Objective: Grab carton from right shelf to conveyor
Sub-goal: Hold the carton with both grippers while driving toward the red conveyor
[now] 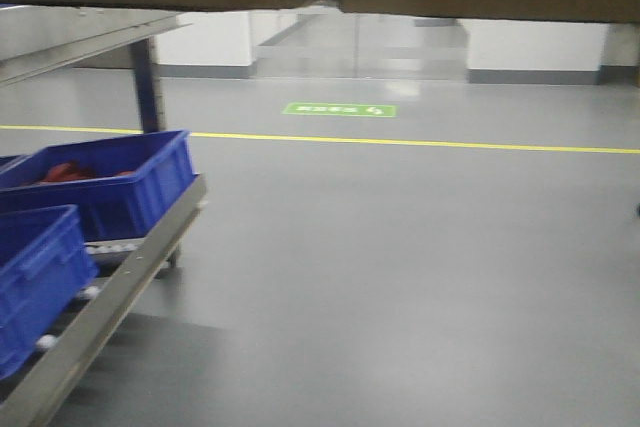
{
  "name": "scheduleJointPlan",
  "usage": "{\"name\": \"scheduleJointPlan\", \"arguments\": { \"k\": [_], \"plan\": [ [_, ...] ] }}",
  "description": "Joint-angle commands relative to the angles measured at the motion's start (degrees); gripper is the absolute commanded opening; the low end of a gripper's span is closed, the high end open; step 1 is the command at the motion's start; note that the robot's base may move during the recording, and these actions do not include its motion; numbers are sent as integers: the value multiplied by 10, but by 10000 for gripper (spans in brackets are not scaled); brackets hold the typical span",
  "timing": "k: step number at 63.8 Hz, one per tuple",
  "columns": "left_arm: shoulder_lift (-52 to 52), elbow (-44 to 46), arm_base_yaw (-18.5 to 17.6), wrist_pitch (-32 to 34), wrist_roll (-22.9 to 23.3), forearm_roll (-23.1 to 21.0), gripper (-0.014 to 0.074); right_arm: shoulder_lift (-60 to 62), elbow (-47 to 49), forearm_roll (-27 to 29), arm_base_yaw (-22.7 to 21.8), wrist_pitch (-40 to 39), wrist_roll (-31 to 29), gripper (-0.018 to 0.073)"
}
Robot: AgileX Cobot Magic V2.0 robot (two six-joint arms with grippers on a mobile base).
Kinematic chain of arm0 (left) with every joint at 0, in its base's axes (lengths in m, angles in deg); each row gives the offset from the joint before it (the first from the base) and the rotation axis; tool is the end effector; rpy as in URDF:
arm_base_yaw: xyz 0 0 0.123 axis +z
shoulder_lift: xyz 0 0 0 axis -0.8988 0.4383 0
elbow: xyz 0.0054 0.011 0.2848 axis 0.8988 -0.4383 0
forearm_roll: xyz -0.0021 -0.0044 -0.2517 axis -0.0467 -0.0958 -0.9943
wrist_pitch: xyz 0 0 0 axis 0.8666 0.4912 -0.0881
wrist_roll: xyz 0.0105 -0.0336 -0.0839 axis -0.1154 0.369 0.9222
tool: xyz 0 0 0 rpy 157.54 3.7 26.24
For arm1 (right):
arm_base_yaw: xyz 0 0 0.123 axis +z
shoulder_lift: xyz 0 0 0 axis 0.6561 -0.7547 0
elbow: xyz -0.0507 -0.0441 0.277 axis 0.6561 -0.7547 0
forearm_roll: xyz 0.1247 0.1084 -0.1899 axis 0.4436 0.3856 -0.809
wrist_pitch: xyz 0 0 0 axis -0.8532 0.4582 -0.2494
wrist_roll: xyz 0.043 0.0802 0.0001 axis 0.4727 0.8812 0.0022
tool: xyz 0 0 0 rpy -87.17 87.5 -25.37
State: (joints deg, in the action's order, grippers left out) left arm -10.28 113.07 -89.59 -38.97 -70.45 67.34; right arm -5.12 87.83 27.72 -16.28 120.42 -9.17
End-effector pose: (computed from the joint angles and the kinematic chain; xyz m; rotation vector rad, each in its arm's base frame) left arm 0.2338 -0.0948 0.4949 0.1856 2.0826 -0.1948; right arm 0.2179 0.1044 0.4926 -0.4197 2.1578 0.3275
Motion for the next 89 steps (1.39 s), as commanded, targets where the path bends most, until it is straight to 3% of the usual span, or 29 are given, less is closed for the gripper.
{"name": "scheduleJointPlan", "arguments": {
  "k": [1, 89],
  "plan": [
    [-3, 4, -4, 49, -4, -34, -18, 2, 2, 44, 4, -29, -15, -69],
    [-3, 4, -4, 49, -4, -34, -18, 2, 2, 44, 4, -29, -15, -69]
  ]
}}
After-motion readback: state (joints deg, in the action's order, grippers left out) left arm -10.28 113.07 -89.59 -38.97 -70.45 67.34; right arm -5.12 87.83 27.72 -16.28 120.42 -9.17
